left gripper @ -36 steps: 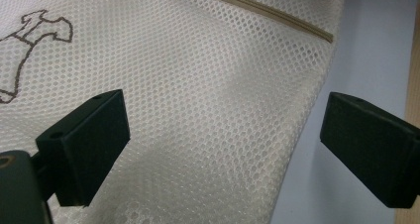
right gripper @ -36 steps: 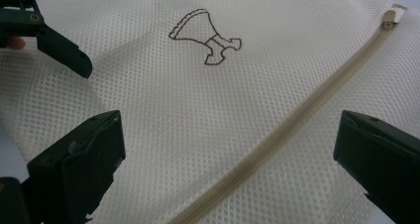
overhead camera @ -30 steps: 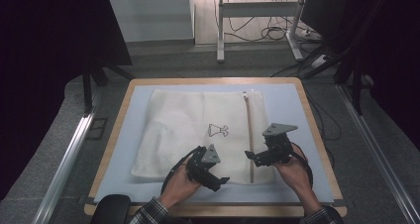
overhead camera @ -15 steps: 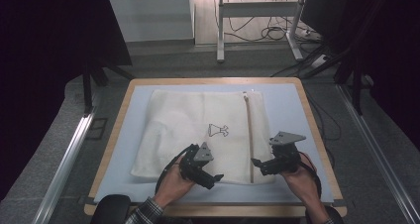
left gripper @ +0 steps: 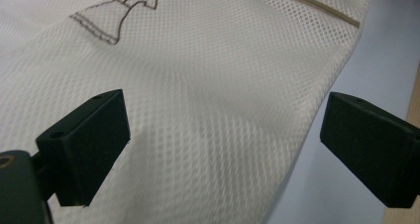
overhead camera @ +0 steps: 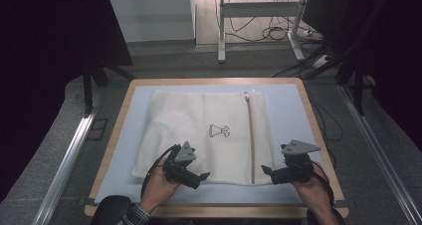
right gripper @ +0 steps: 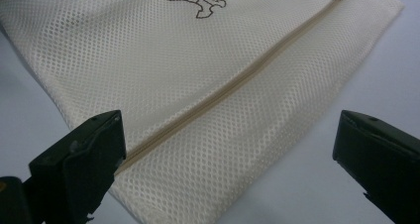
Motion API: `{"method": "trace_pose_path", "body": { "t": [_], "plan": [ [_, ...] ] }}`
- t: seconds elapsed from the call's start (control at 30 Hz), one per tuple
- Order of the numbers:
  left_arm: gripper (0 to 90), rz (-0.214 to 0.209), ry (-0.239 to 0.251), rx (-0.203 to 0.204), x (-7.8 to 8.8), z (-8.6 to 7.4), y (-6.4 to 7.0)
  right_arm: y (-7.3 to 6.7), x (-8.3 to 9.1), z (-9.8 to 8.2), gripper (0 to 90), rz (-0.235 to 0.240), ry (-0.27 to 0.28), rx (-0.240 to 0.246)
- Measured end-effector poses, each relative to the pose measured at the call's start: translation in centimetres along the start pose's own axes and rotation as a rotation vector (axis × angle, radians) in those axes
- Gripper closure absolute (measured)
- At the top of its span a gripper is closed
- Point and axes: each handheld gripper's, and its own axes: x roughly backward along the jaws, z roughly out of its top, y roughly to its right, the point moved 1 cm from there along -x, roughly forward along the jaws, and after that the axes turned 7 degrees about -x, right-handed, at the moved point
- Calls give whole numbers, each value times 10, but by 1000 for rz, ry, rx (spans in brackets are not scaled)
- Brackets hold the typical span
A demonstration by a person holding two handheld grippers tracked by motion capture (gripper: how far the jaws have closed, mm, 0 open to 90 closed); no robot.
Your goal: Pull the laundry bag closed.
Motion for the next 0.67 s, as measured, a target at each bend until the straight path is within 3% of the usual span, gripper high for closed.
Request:
{"method": "trace_pose_path", "body": {
  "t": [0.2, 0.4, 0.53, 0.67],
  "plan": [
    [43, 46, -14, -17, 14, -11, 3, 2, 7, -8, 2, -20, -6, 11],
    [39, 91, -51, -35, 22, -25, 9, 4, 14, -21, 1, -24, -28, -15],
    [39, 84, -78, -24, 24, -34, 15, 4, 17, -27, 1, -21, -44, -19],
    [38, 91, -98, -51, 22, -32, 19, 4, 19, -32, 0, -14, -63, -26]
  ]
}}
